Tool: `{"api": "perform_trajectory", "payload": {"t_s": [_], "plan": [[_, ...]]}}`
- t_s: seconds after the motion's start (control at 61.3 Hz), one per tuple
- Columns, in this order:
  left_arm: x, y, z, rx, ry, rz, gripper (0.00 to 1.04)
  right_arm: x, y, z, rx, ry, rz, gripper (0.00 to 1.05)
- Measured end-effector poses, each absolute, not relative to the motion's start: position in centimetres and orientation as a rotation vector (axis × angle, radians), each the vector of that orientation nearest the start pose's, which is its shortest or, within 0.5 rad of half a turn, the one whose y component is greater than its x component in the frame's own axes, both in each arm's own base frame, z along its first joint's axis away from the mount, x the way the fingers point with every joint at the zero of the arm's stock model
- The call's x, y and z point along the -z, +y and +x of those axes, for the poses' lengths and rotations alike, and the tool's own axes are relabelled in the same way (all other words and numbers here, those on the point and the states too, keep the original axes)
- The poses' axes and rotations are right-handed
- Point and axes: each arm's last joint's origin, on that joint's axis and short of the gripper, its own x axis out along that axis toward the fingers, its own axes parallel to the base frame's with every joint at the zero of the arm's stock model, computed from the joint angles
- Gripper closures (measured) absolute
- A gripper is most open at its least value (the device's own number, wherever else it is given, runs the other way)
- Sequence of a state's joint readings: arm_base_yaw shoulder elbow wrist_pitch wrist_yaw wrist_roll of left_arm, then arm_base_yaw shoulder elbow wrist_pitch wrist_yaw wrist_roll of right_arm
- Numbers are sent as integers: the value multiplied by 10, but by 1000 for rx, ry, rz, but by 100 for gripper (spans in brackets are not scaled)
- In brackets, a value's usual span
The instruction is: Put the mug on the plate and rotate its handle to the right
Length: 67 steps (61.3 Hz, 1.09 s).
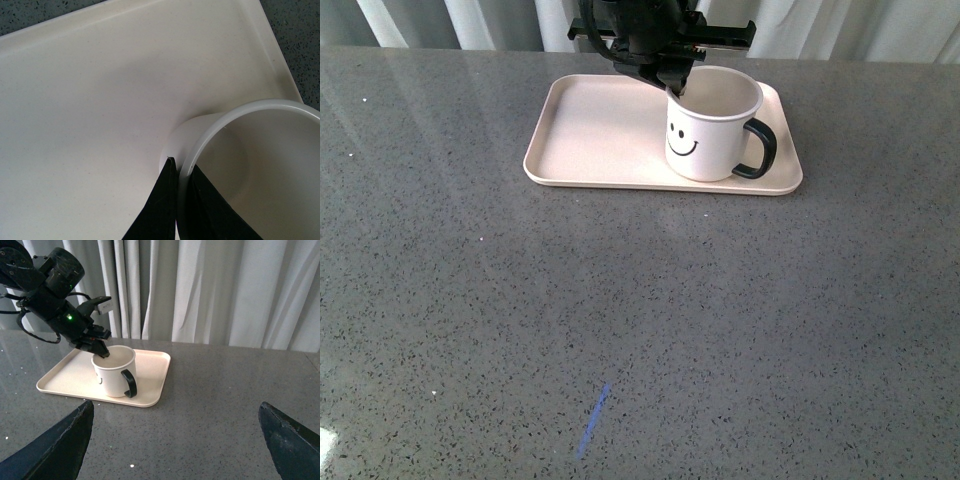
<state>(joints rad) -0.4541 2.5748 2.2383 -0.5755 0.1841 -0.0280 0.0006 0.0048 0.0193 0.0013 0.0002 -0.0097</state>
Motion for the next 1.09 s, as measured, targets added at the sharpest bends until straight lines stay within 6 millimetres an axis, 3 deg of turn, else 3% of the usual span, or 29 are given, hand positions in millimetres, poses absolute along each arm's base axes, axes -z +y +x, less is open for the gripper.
{"api": "perform_trajectory", "payload": {"t_s": [0.082,0.13,0.522,0.734,0.865,0.995,1.044,1.093], "plan": [[-145,-247,494,584,926,100,102,-170,0,97,0,-16,-10,9],[-145,-247,494,591,925,98,96,-170,0,97,0,-16,-10,9],[-150,-245,496,617,896,92,37,-170,0,97,0,-16,-10,9],[-178,-236,489,634,812,79,8,-170,0,97,0,-16,-10,9],[-219,-218,476,626,672,46,9,-170,0,97,0,-16,-10,9],[-235,-208,471,597,624,36,10,-170,0,97,0,-16,-10,9],[-228,-202,468,334,390,83,21,-170,0,97,-1,-16,-10,9],[-219,-186,452,145,215,63,32,-170,0,97,0,-16,-10,9]]}}
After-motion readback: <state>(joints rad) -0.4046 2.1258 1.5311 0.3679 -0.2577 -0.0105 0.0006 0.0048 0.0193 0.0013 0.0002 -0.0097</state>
